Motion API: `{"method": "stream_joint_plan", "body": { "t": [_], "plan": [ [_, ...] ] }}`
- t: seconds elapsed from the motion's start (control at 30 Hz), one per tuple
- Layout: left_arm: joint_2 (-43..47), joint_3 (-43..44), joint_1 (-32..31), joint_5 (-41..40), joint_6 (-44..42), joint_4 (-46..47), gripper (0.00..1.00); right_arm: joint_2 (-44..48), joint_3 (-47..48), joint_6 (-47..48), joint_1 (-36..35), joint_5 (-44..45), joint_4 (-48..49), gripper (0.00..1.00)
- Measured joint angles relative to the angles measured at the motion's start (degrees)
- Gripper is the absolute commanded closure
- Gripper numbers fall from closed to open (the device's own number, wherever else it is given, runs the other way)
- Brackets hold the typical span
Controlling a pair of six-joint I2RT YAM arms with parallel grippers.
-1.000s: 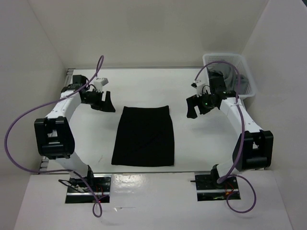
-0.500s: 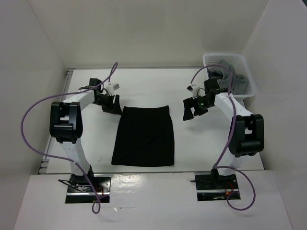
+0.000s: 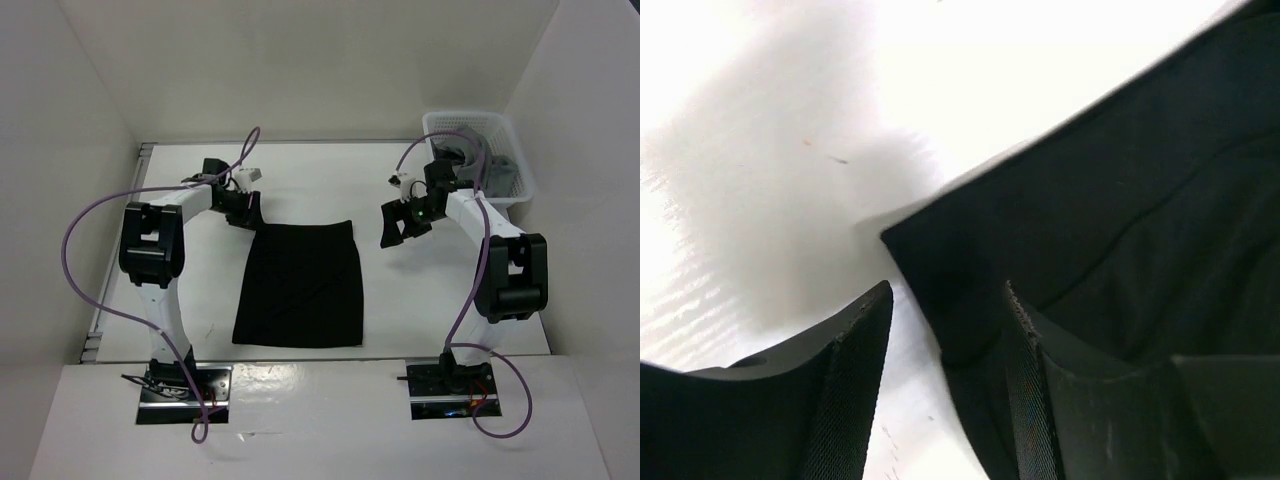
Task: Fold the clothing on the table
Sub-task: Fold the skirt
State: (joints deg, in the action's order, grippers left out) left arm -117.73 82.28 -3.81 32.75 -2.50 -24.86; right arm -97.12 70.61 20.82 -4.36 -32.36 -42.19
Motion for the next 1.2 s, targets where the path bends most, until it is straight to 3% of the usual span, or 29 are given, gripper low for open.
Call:
{"method": "stream_joint_plan", "body": {
  "t": [0.33, 0.57, 0.7, 0.77, 0.83, 1.0, 1.2],
  "plan": [
    [-2.2, 1.5, 0.2, 0.0, 1.3, 1.3, 0.49, 0.0, 0.0, 0.1, 0.0, 0.0, -0.4, 0.1],
    [-2.9, 1.9, 0.2, -0.1, 1.4, 1.4, 0.62, 0.0, 0.0, 0.1, 0.0, 0.0, -0.6, 0.1],
    [-3.1, 1.9, 0.2, -0.2, 1.4, 1.3, 0.78, 0.0, 0.0, 0.1, 0.0, 0.0, -0.6, 0.1],
    [-3.2, 1.8, 0.2, -0.3, 1.4, 1.3, 0.92, 0.0, 0.0, 0.1, 0.0, 0.0, -0.6, 0.1],
    [-3.3, 1.8, 0.2, -0.5, 1.4, 1.2, 0.98, 0.0, 0.0, 0.1, 0.0, 0.0, -0.6, 0.1],
    [-3.3, 1.7, 0.3, -0.5, 1.3, 1.4, 1.0, -1.9, 2.1, 0.1, 0.0, -2.3, -1.2, 0.11],
    [-3.1, 0.7, 0.5, 0.2, 1.3, 2.5, 1.0, -11.0, 8.8, -0.3, -0.4, -6.5, -1.1, 0.18]
  ]
}}
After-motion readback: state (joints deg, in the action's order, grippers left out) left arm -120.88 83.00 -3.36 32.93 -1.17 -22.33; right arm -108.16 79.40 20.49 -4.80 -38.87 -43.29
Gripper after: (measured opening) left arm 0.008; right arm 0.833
